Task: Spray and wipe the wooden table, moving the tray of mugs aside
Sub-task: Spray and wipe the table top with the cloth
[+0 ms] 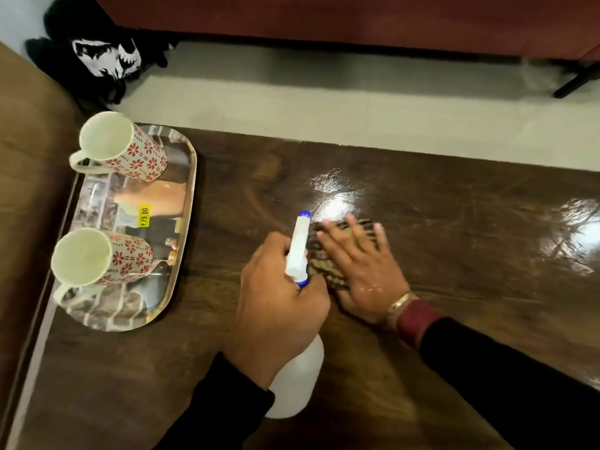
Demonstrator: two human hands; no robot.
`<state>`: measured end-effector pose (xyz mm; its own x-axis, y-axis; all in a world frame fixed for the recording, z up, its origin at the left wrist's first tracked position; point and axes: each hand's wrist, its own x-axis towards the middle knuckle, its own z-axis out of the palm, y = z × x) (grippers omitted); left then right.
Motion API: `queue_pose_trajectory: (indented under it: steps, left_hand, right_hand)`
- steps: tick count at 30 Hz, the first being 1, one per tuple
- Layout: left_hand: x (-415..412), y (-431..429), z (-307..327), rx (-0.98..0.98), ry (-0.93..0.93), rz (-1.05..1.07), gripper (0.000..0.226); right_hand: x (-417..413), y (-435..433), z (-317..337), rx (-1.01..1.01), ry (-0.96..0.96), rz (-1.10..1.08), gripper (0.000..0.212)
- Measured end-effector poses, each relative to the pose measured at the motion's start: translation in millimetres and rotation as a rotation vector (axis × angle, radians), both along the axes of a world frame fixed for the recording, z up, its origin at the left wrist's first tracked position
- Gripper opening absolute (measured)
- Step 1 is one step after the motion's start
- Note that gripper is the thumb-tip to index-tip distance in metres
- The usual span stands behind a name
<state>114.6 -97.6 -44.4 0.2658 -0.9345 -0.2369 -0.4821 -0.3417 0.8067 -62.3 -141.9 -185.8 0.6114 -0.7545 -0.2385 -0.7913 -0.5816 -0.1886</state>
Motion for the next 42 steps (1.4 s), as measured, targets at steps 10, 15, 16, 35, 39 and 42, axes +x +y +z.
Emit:
queue_pose_trajectory:
  steps: [10,15,16,35,39,42]
  left_hand:
    - [22.4,55.2,-10.1,0.028,-0.017,0.017,0.017]
    - [28.4,76.1,-2.2,0.065,-0.062,0.067,0.023]
    - [30.6,79.8,-1.2,0.081,-0.073,0.052,0.025]
    - [61.4,178.6,0.6,0.110,-0.048,-0.033,0.013]
    - [58.6,199.0,-2.9,0.110,-0.069,0.012,0.012]
    - [56.0,213.3,-5.0,0.144,-0.043,-0.003,0.015]
  right_hand:
    - [78.3,-137.6,7.3,-0.003,0.050,-0.478,0.086]
    - [97.7,-9.5,4.2,-0.046,0.001,0.034,0.098]
    - [87.3,12.9,3.5,-0.029,-0.003,0.148,0.100]
    - [91.1,115.3,11.0,0.021,-0.025,0.087,0.096]
    - [78.2,122.4,6.7,0.006,-0.021,0.126,0.093]
    - [95.4,76.0,6.8,0.003,0.014,-0.168,0.091]
